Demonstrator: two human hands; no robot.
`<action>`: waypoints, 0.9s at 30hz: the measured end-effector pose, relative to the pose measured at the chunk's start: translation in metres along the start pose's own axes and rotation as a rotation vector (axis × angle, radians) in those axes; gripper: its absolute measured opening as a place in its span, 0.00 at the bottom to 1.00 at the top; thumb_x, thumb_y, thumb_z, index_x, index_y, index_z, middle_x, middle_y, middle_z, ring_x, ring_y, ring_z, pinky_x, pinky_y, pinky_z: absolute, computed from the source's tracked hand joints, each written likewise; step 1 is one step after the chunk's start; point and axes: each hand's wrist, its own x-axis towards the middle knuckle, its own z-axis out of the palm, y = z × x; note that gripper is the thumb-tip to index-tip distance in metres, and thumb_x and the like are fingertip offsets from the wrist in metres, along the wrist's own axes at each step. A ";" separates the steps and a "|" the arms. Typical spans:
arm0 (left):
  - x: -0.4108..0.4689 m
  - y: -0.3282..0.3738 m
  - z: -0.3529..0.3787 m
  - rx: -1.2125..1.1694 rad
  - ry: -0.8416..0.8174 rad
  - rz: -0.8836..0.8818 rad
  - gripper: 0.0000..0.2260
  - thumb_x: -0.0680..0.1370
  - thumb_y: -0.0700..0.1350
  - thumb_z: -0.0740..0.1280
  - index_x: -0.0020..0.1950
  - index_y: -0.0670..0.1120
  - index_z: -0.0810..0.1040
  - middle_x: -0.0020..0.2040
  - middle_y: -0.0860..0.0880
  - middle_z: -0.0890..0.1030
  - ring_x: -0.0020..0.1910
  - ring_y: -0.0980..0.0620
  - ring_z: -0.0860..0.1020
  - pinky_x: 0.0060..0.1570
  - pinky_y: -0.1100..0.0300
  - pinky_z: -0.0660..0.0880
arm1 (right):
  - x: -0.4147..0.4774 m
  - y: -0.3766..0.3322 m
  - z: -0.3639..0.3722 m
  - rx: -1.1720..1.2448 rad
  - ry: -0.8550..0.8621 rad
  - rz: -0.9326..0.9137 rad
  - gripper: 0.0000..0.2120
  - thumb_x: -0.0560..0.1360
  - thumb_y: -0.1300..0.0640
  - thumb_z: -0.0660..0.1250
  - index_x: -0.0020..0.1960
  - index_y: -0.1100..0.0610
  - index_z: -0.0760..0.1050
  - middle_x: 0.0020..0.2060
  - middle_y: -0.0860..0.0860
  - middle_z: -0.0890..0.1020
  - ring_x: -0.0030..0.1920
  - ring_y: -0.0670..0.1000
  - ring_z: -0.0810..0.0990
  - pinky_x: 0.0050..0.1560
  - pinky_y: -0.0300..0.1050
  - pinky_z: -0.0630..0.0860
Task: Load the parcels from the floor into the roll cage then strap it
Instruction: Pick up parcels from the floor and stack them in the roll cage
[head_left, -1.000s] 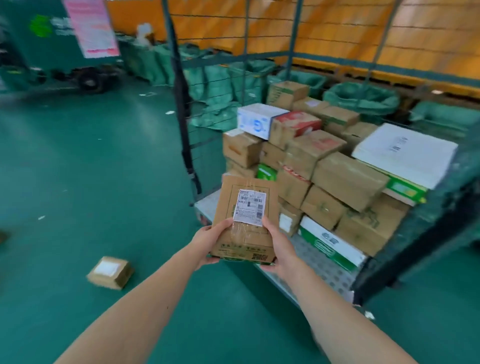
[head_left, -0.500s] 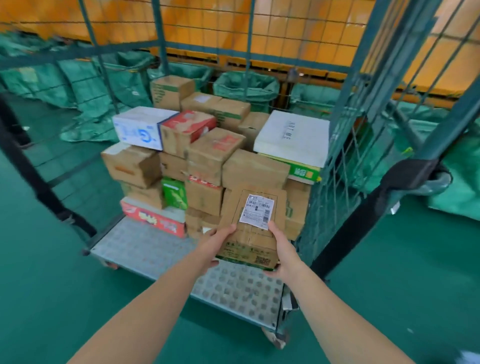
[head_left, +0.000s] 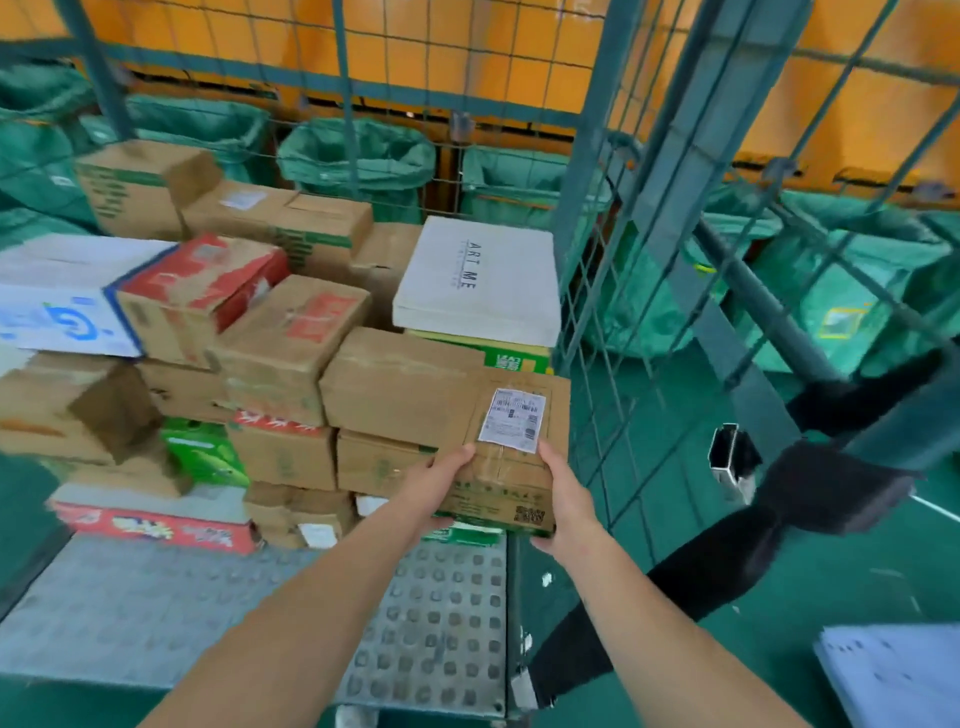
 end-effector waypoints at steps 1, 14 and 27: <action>0.012 0.006 0.003 0.016 -0.024 -0.015 0.26 0.72 0.60 0.72 0.64 0.49 0.71 0.58 0.45 0.79 0.59 0.44 0.76 0.64 0.42 0.73 | 0.008 -0.004 0.003 0.028 0.038 -0.008 0.23 0.74 0.41 0.71 0.58 0.58 0.75 0.46 0.56 0.82 0.41 0.52 0.79 0.32 0.45 0.70; 0.139 0.062 0.005 0.044 -0.221 -0.233 0.15 0.79 0.56 0.64 0.55 0.45 0.74 0.50 0.42 0.81 0.49 0.46 0.79 0.65 0.44 0.72 | 0.108 -0.045 0.051 -0.026 0.283 -0.052 0.27 0.73 0.41 0.72 0.65 0.56 0.75 0.56 0.53 0.82 0.49 0.50 0.79 0.40 0.44 0.70; 0.192 0.081 0.008 0.263 -0.233 -0.202 0.13 0.78 0.49 0.69 0.59 0.46 0.72 0.48 0.44 0.81 0.46 0.47 0.81 0.53 0.49 0.80 | 0.167 -0.062 0.050 -0.079 0.339 -0.084 0.12 0.80 0.45 0.64 0.56 0.50 0.79 0.54 0.51 0.83 0.52 0.53 0.81 0.48 0.45 0.74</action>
